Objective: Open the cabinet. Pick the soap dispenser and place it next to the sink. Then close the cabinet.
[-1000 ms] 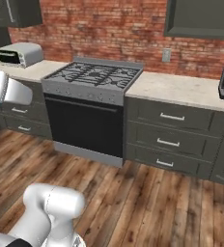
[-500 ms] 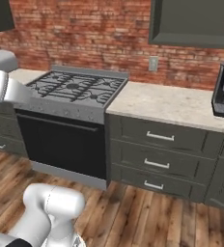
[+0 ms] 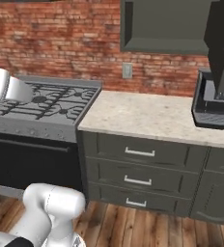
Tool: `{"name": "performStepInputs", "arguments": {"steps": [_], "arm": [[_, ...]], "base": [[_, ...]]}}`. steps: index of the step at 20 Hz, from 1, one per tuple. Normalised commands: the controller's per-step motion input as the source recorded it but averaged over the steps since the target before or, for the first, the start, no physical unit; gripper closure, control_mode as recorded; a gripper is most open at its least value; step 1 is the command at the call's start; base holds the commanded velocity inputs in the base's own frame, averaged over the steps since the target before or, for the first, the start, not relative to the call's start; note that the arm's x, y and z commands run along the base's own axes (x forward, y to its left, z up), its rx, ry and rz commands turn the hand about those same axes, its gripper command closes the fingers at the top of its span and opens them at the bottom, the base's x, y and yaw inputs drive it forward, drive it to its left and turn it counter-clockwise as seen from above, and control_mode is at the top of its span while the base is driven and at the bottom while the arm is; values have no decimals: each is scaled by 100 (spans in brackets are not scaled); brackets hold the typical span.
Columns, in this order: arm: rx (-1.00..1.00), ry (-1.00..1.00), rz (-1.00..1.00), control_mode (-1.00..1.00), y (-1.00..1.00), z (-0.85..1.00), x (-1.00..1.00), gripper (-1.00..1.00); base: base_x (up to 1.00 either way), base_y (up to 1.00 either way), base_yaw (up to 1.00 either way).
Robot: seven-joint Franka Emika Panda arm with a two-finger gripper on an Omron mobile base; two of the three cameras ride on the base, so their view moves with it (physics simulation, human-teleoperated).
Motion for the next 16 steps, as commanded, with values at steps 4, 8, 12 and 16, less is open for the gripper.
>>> {"name": "performStepInputs", "arguments": {"steps": [4,8,12,16], "arm": [[0,0,0,100,0,0,0,-100],[0,0,0,100,0,0,0,-100],[0,0,0,100,0,0,0,-100],[0,0,0,100,0,0,0,-100]], "base": [[48,0,-24],[42,-8,-24],[64,-26,-19],[48,-45,-2]]}}
